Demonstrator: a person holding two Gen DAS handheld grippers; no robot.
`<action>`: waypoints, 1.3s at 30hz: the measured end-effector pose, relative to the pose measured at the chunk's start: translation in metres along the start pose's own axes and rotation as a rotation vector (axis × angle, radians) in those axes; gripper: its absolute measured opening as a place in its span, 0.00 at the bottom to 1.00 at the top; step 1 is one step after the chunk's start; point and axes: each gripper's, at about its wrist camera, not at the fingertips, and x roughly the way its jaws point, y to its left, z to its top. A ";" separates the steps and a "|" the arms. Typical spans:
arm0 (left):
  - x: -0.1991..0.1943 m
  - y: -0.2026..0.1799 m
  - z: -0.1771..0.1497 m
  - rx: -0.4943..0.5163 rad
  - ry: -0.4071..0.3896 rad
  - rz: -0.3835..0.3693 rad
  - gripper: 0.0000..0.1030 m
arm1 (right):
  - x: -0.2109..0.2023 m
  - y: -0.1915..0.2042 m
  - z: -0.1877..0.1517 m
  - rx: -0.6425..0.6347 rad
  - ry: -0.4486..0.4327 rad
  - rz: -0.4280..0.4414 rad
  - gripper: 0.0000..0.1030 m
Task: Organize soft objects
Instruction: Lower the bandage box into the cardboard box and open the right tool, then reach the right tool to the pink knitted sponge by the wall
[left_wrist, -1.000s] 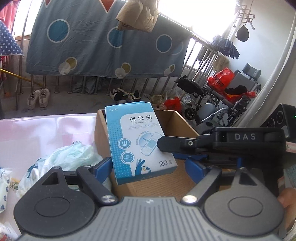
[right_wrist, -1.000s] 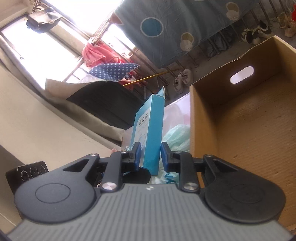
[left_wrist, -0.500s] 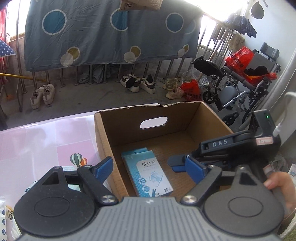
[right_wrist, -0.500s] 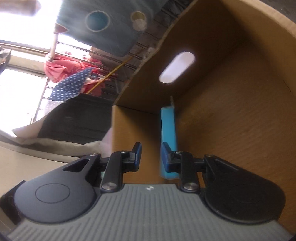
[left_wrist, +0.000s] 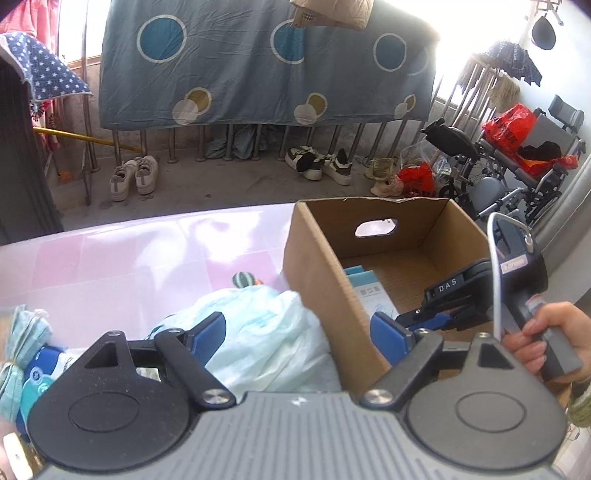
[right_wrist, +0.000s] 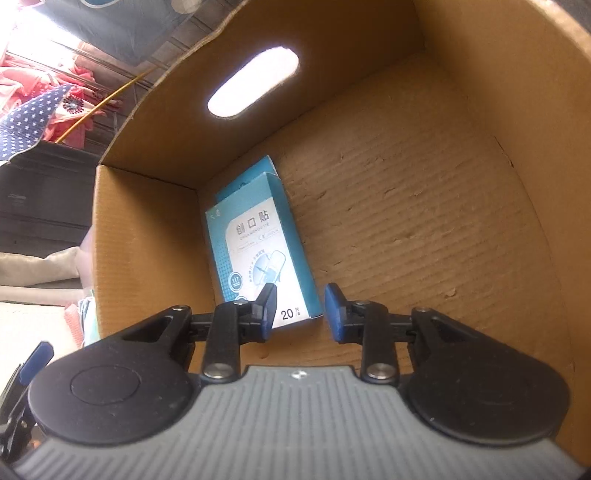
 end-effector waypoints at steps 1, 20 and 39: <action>-0.005 0.006 -0.005 -0.010 0.004 0.000 0.84 | 0.006 0.000 -0.001 0.011 -0.001 0.010 0.30; -0.066 0.074 -0.099 -0.132 0.031 0.127 0.84 | 0.037 0.048 -0.002 -0.015 -0.098 0.026 0.30; -0.147 0.114 -0.155 -0.215 -0.124 0.308 0.89 | -0.042 0.051 -0.019 -0.045 -0.250 0.103 0.34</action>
